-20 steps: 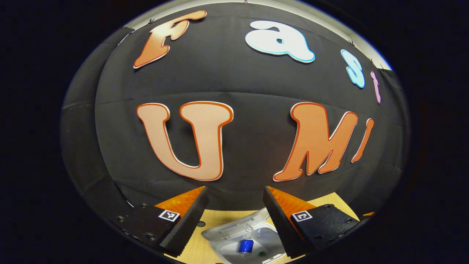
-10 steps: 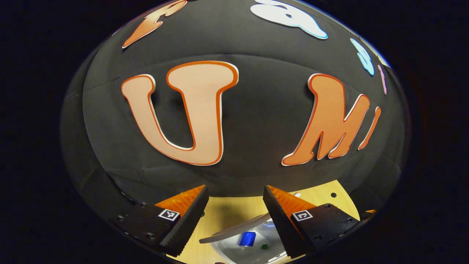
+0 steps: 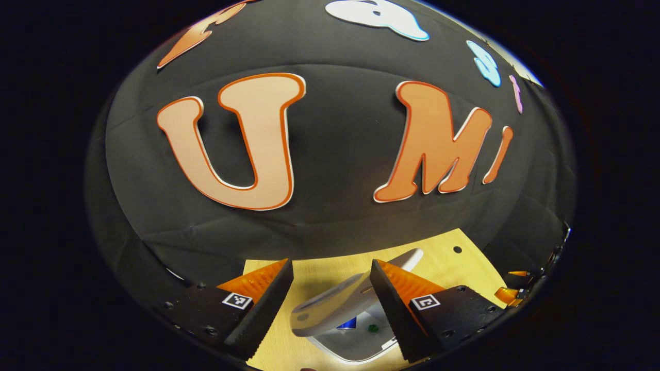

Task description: Press the lid of the desktop garbage bin to open it, pick up the crumpled paper on the desktop and throw it into the bin, then pick up the pop can on the desktop and drop it into the bin, and finally close the garbage bin lid.

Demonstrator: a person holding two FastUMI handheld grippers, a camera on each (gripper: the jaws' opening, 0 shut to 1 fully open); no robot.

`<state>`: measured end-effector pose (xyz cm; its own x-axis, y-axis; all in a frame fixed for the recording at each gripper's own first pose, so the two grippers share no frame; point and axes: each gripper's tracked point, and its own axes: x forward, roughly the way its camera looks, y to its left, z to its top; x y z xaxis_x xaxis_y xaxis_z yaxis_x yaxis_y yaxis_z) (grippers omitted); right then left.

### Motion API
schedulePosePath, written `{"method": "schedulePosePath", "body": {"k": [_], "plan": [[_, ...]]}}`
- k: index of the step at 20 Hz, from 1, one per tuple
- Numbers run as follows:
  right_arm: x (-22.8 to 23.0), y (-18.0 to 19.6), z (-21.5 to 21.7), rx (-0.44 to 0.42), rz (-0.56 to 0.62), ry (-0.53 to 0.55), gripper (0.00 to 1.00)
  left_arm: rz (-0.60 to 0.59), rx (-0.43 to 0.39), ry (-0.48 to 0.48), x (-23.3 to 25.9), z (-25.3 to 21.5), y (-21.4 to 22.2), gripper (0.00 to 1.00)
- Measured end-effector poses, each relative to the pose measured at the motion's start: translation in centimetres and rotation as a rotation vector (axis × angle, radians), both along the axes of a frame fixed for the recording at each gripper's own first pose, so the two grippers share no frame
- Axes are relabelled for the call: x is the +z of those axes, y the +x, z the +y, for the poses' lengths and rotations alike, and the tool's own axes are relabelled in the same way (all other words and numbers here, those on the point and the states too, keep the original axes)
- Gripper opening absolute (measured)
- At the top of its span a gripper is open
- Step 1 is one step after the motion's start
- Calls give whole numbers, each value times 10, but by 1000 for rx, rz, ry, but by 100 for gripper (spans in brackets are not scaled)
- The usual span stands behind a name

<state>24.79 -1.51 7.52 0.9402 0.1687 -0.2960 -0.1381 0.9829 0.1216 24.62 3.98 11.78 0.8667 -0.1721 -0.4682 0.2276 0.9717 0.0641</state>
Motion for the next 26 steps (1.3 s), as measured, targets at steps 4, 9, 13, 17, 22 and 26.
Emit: {"method": "schedulePosePath", "body": {"k": [4,9,13,17,22,26], "plan": [[-2,-1,4,23,6,3,96,27,-39,-1,-28,-20,-31,96],[-3,-2,6,38,16,12,96,81,-56,14,-74,-33,-53,96],[-5,-4,8,54,25,27,96,108,-31,-20,-107,-34,-65,96],[-9,-6,13,60,52,80,96,55,2,-28,-126,-30,-69,98],[-11,-8,15,61,66,79,96,146,-13,-53,-165,-43,-91,97],[-12,-11,13,66,80,82,96,145,-35,1,-179,-49,-91,98]]}}
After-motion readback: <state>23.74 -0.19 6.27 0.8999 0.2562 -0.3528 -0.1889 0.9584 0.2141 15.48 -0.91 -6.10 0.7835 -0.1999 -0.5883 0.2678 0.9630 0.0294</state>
